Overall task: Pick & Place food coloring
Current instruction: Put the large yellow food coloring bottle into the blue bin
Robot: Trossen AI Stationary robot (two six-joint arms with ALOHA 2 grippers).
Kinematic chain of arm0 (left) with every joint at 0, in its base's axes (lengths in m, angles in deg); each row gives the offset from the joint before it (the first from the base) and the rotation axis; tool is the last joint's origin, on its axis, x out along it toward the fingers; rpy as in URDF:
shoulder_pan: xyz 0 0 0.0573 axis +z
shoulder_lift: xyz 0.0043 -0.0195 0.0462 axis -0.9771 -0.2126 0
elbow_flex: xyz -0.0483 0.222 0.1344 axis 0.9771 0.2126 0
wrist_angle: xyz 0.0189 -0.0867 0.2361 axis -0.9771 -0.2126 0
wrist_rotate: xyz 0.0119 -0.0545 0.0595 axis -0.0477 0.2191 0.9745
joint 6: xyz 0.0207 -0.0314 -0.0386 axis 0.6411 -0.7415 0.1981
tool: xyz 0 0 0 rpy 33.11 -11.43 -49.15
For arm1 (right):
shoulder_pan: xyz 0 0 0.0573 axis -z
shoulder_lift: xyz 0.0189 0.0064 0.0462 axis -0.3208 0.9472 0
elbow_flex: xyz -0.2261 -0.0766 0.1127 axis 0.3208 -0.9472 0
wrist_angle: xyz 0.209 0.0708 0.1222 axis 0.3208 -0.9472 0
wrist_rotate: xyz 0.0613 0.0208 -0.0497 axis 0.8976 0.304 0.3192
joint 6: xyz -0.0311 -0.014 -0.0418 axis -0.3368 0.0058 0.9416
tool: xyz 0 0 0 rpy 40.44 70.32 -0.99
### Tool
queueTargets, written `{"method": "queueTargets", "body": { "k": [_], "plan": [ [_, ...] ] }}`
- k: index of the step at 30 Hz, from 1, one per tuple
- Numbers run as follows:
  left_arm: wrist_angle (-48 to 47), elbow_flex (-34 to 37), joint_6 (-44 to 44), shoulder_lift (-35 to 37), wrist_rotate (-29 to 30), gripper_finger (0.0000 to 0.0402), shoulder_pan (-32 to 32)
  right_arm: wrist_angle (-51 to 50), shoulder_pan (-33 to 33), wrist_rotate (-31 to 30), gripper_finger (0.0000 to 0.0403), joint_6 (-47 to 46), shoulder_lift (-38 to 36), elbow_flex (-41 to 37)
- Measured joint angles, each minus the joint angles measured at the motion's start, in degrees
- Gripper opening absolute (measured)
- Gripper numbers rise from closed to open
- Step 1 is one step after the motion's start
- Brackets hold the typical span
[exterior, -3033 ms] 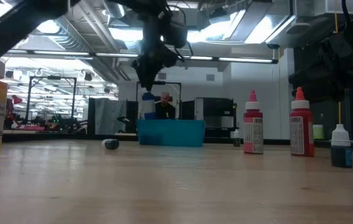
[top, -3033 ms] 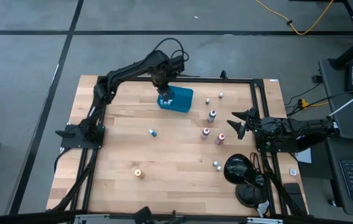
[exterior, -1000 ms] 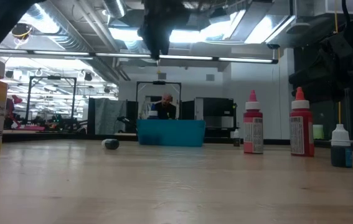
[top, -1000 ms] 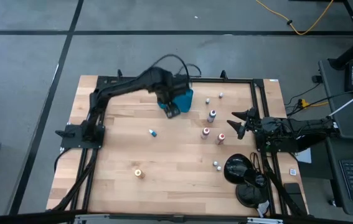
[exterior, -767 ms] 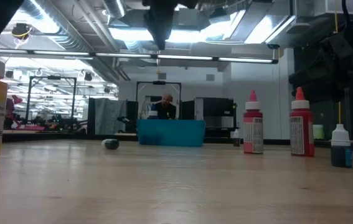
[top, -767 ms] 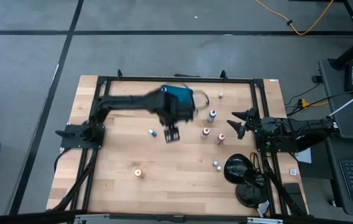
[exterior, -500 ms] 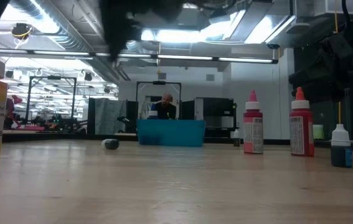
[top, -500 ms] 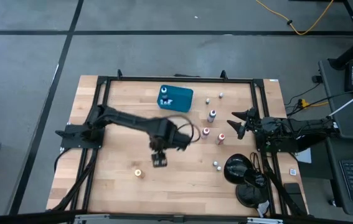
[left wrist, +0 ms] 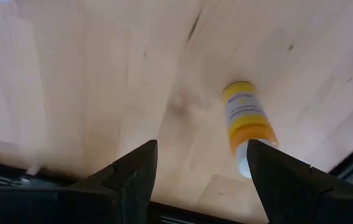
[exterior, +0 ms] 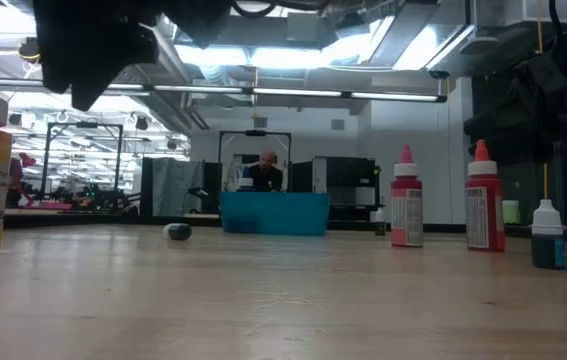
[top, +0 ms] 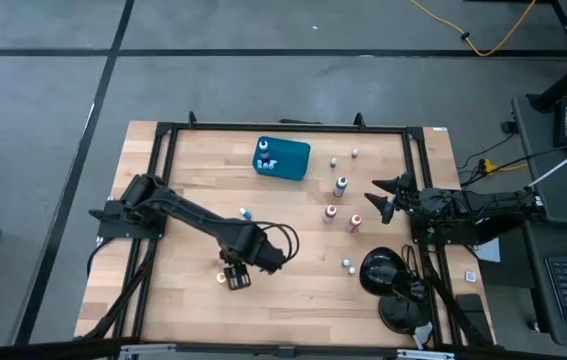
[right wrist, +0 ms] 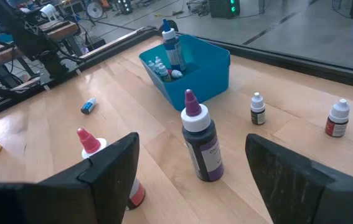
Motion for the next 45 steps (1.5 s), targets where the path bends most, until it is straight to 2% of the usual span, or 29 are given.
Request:
{"method": "queueTargets", "body": {
  "k": [16,24,32,45],
  "plan": [
    [3.2,0.1,-13.0,0.0,-2.2,0.0239,-3.8,0.0,0.0,0.0,0.0294,0.0,0.0,0.0],
    [5.3,3.9,-17.7,0.0,-3.4,0.0239,-6.1,0.0,0.0,0.0,0.0294,0.0,0.0,0.0],
    [11.2,6.0,-19.9,0.0,-3.3,0.0239,-6.9,0.0,0.0,0.0,0.0294,0.0,0.0,0.0],
    [7.7,6.2,-19.4,0.0,-4.6,0.0239,-6.9,0.0,0.0,0.0,0.0294,0.0,0.0,0.0]
  ]
}}
